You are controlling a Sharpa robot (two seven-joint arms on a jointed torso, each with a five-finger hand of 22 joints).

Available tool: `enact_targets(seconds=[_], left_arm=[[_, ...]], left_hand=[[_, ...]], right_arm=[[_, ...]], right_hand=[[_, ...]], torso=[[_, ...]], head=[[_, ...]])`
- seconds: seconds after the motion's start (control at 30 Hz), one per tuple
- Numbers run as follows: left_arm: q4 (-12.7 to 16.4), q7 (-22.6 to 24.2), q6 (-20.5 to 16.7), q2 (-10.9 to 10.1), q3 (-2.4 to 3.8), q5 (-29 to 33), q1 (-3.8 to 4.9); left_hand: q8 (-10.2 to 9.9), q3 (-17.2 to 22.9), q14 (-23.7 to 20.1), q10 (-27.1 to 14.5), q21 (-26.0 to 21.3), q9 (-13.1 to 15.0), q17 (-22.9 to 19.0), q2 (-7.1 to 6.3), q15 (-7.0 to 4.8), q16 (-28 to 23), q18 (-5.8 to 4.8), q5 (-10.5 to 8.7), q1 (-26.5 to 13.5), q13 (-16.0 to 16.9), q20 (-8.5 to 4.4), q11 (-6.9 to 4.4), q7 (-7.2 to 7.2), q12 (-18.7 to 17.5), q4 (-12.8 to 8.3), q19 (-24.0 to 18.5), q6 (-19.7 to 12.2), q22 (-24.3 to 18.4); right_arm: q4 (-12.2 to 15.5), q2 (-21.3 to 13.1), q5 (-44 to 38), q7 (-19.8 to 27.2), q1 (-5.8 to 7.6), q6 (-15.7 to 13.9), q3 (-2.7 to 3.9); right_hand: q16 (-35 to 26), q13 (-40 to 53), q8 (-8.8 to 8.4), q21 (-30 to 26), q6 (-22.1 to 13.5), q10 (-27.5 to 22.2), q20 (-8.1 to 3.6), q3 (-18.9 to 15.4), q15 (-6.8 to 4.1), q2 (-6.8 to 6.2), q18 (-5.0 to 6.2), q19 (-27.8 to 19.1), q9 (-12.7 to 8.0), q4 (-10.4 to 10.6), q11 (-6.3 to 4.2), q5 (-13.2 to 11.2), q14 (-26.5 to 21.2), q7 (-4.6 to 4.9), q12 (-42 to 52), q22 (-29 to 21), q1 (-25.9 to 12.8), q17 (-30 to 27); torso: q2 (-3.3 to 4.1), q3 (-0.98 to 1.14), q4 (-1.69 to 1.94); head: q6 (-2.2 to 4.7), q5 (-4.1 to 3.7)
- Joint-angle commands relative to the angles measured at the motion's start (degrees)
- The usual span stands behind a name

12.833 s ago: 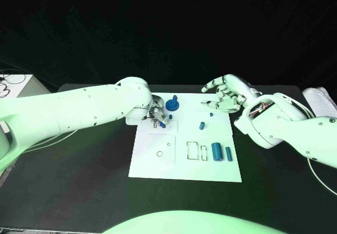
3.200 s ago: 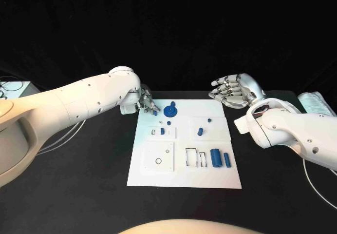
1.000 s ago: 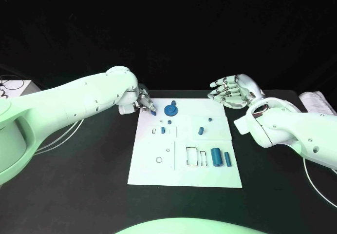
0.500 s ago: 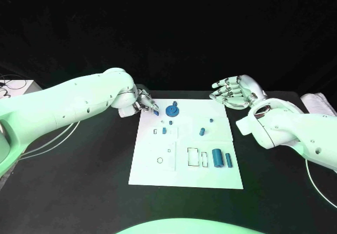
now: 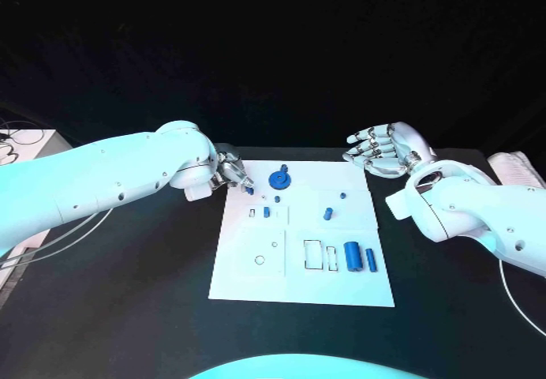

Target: Assemble the parts on the task board

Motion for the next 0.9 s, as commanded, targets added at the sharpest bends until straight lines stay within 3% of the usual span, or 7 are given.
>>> enact_targets(seconds=[0.03, 0.37, 0.9], left_arm=[[2.5, 0.3, -4.5, -1.0, -0.3, -6.2, -0.21], [8.2, -0.2, -7.1, -3.7, -1.36, -10.5, -1.06], [12.5, -0.3, -7.4, -5.7, -1.62, -11.3, -2.5]], left_hand=[[0.2, 12.1, 5.7, 0.4, 0.2, 0.1, 14.0, 0.07, -0.41, -0.2, -0.69, 0.36, -0.2, 0.1, 0.13, -0.01, 0.02, 0.2, -12.4, 0.5, 0.5, 6.2], [0.2, 12.3, 5.6, 0.6, 0.5, 0.1, 13.9, 0.02, -0.48, -0.3, -0.78, 0.57, -0.3, 0.3, 0.08, -0.08, -0.04, 0.3, -12.6, 0.7, 0.7, 6.5], [0.2, 12.4, 5.5, 0.8, 0.7, 0.1, 13.6, -0.08, -0.54, -0.5, -0.85, 0.72, -0.4, 0.6, 0.04, -0.13, -0.08, 0.5, -12.8, 0.9, 0.9, 6.8]], right_arm=[[0.0, -0.1, -0.3, 0.4, -0.01, 0.5, -0.03], [-0.1, -0.3, -0.3, 0.4, -0.07, 0.5, -0.1], [-0.3, -0.2, -0.3, 0.4, -0.17, 0.5, -0.16]], right_hand=[[-0.3, -0.1, -0.11, -0.2, 0.1, 0.1, 0.23, 0.0, 0.21, -0.09, 0.72, -0.3, -0.1, -0.4, 0.05, 0.2, 0.2, 2.0, -0.1, 0.0, -0.5, 0.0], [-0.3, -0.1, -0.11, -0.2, 0.1, 0.1, 0.23, 0.0, 0.21, -0.09, 0.72, -0.3, -0.1, -0.4, 0.05, 0.2, 0.2, 2.0, -0.1, 0.0, -0.5, 0.0], [-0.4, -0.2, -0.14, -0.2, 0.1, 0.1, 0.26, 0.0, 0.25, -0.14, 0.72, -0.4, -0.1, -0.6, 0.07, 0.2, 0.2, 2.02, -0.1, -0.3, -0.5, -0.2]], torso=[[-0.03, -0.01, 0.09], [0.02, 0.0, 0.06], [0.08, 0.07, -0.1]], head=[[-0.06, 0.16], [-0.4, 0.56], [-0.77, 0.83]])
